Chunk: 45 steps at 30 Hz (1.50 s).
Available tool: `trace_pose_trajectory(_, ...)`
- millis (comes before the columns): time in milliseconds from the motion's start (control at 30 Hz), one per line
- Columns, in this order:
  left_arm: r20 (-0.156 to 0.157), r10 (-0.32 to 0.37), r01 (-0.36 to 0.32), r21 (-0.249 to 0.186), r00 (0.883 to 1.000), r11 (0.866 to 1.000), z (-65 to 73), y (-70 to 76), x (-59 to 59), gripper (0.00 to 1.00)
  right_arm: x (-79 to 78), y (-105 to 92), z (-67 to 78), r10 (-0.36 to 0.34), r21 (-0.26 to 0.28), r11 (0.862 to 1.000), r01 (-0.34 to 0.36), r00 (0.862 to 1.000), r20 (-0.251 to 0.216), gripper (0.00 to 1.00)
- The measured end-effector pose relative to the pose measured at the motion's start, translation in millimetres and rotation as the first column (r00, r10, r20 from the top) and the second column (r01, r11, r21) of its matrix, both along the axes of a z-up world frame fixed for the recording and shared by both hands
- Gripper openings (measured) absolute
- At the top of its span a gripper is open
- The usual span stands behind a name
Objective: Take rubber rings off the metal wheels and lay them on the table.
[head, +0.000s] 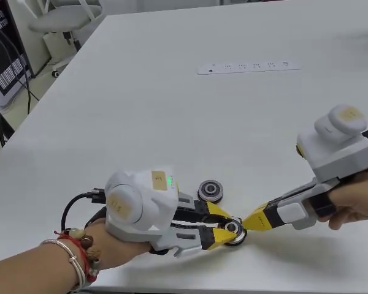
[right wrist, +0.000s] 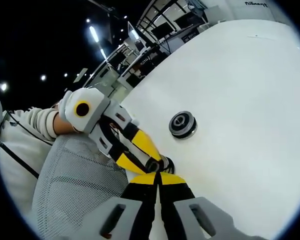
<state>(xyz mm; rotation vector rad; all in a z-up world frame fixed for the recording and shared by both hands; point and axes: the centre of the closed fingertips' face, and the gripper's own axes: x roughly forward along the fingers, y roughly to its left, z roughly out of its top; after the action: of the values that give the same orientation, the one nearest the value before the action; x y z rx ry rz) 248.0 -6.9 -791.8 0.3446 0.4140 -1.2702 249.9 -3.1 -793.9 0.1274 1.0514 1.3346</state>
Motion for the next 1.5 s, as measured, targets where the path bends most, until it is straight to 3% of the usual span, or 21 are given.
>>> trace_pose_trajectory(467, -0.001, 0.000, 0.000, -0.002, 1.000, 1.000, -0.2, -1.6, 0.2, 0.14, -2.3, 4.0, 1.5, 0.022, 0.018, 1.000, -0.023, 1.000, 0.010, 0.00)
trace_pose_trajectory(500, -0.001, 0.000, 0.000, -0.002, 1.000, 1.000, -0.2, -1.8, 0.1, 0.14, -3.2, 4.5, 2.2, 0.026, 0.024, 0.999, -0.027, 1.000, 0.007, 0.00)
trace_pose_trajectory(533, -0.001, 0.000, 0.000, -0.002, 1.000, 1.000, -0.2, -2.0, 0.0, 0.14, -4.5, 10.6, 11.4, 0.017, 0.082, 0.996, -0.015, 1.000, -0.019, 0.00)
trace_pose_trajectory(567, -0.001, 0.000, 0.000, -0.001, 1.000, 1.000, -0.1, -2.3, -0.1, 0.14, -2.4, 9.1, 11.7, 0.012, 0.076, 0.997, -0.011, 1.000, -0.014, 0.00)
trace_pose_trajectory(633, -0.003, 0.002, -0.002, -0.003, 1.000, 1.000, -0.4, -2.2, 0.1, 0.14, 3.7, 5.2, 6.7, 0.015, 0.035, 0.999, -0.016, 0.999, 0.047, 0.00)
trace_pose_trajectory(733, -0.006, 0.004, -0.004, -0.005, 1.000, 1.000, -0.4, -2.3, 0.0, 0.14, 0.0, 1.9, -1.1, 0.020, 0.013, 1.000, -0.020, 0.999, 0.031, 0.00)
trace_pose_trajectory(800, -0.024, 0.016, -0.017, -0.013, 1.000, 1.000, -0.3, -2.5, 0.2, 0.14, 0.9, 0.8, -1.4, 0.017, 0.018, 1.000, -0.017, 1.000, 0.026, 0.00)
trace_pose_trajectory(833, -0.057, 0.035, -0.036, -0.024, 0.998, 0.999, 0.1, -3.2, 0.5, 0.14, 1.5, 0.0, -2.1, 0.013, 0.005, 1.000, -0.013, 1.000, 0.025, 0.00)
trace_pose_trajectory(900, -0.048, 0.027, -0.028, -0.019, 0.998, 0.999, 0.0, -2.9, 1.1, 0.14, 1.6, 0.3, -1.8, 0.014, 0.006, 1.000, -0.014, 0.999, 0.030, 0.00)
trace_pose_trajectory(1033, -0.083, 0.032, -0.034, -0.019, 0.996, 0.999, -0.2, -3.3, 0.5, 0.16, 1.0, -0.4, -2.0, 0.011, 0.005, 1.000, -0.011, 1.000, 0.022, 0.00)
trace_pose_trajectory(1267, -0.106, 0.037, -0.035, 0.017, 0.994, 0.999, 0.2, -4.5, 0.1, 0.18, 0.9, -0.8, -2.0, 0.010, 0.002, 1.000, -0.010, 1.000, 0.025, 0.00)
trace_pose_trajectory(1500, -0.068, 0.008, -0.007, 0.007, 0.998, 1.000, 10.7, -7.2, -1.5, 0.17, 1.8, -1.5, -0.6, 0.005, 0.003, 1.000, -0.005, 1.000, 0.026, 0.00)
